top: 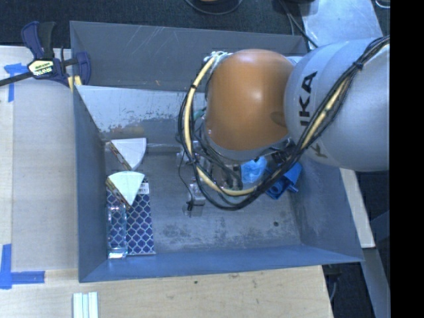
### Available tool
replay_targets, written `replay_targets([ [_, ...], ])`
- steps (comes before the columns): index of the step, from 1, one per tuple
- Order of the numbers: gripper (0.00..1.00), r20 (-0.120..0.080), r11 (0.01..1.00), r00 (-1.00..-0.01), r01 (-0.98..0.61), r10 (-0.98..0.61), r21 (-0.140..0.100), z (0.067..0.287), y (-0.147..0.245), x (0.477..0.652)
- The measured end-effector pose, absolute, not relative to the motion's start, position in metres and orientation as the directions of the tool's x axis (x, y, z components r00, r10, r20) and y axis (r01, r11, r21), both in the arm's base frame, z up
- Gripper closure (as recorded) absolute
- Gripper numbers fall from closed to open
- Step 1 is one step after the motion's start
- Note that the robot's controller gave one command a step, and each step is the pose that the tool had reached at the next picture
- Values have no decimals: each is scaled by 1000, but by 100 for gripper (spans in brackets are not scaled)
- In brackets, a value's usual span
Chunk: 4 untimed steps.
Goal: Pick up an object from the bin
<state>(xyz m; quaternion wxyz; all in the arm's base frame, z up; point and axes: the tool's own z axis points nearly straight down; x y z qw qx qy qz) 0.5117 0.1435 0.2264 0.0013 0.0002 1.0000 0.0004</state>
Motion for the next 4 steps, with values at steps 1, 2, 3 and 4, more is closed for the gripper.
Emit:
replay_targets([
  [1, 0, 0, 958, -958, -286, -286, 0, 121, 200, 502],
  [2, 0, -10, 861, -861, -509, -509, -1, 162, 235, 500],
  [3, 0, -1, 778, -778, -628, -628, 1, 120, 238, 483],
  [4, 0, -15, 531, -531, -847, -847, -16, 74, 243, 492],
])
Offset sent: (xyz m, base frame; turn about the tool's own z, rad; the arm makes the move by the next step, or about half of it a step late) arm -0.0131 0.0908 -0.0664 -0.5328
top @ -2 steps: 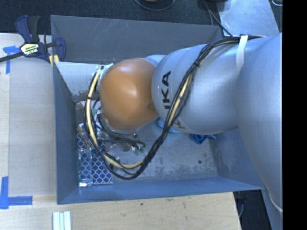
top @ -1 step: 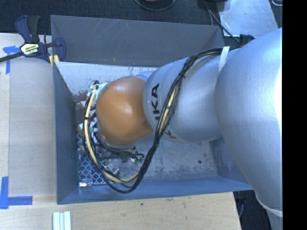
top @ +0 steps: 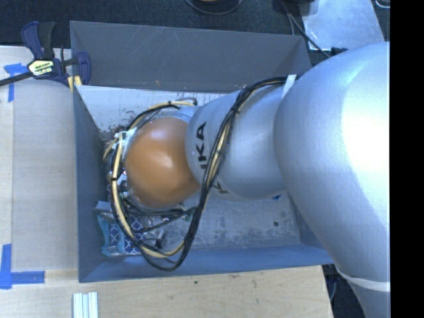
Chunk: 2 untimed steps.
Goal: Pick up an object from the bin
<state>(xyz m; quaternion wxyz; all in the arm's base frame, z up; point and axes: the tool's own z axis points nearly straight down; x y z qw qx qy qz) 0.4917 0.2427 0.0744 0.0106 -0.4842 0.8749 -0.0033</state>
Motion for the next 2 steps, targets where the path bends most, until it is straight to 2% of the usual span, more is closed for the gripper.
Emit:
replay_targets([
  [1, 100, -30, 529, -529, -848, -848, -14, 77, 248, 501],
  [2, 100, -30, 529, -529, -848, -848, -14, 77, 248, 501],
])
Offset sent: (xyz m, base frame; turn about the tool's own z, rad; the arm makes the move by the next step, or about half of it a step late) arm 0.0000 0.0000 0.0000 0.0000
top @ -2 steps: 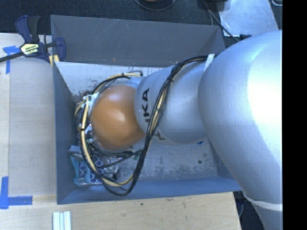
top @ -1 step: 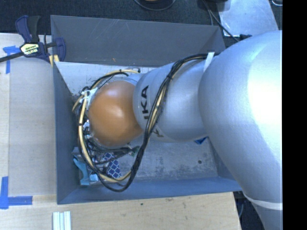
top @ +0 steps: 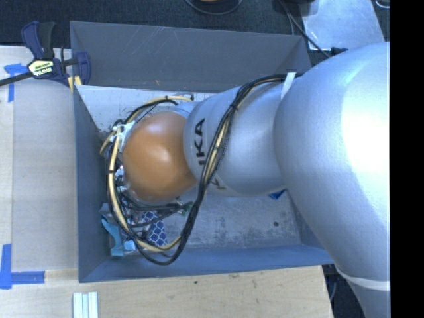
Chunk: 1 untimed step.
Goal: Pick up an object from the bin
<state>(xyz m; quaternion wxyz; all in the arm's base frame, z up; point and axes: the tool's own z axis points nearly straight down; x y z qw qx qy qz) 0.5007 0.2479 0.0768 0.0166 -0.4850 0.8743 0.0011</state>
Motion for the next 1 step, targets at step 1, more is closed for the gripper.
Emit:
replay_targets([
  [1, 100, -37, 533, -532, -846, -846, -17, 91, 248, 502],
])
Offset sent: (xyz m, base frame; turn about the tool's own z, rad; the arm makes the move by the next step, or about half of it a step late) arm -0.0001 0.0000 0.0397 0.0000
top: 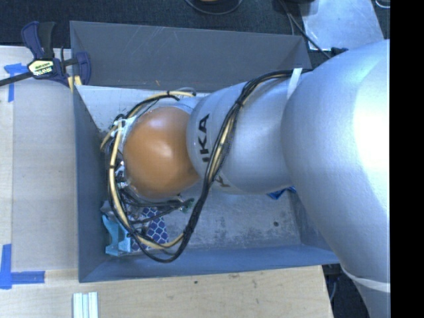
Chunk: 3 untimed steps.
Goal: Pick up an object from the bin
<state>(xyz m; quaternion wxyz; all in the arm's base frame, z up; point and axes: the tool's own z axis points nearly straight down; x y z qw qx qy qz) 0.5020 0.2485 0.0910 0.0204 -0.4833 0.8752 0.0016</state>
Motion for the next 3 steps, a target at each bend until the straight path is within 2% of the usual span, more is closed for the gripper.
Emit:
replay_targets([
  [1, 100, -36, 532, -532, -846, -846, -16, 118, 248, 502],
  [2, 100, -37, 535, -534, -845, -845, -15, 94, 248, 502],
  [3, 100, -36, 534, -534, -845, -845, -15, 181, 249, 502],
])
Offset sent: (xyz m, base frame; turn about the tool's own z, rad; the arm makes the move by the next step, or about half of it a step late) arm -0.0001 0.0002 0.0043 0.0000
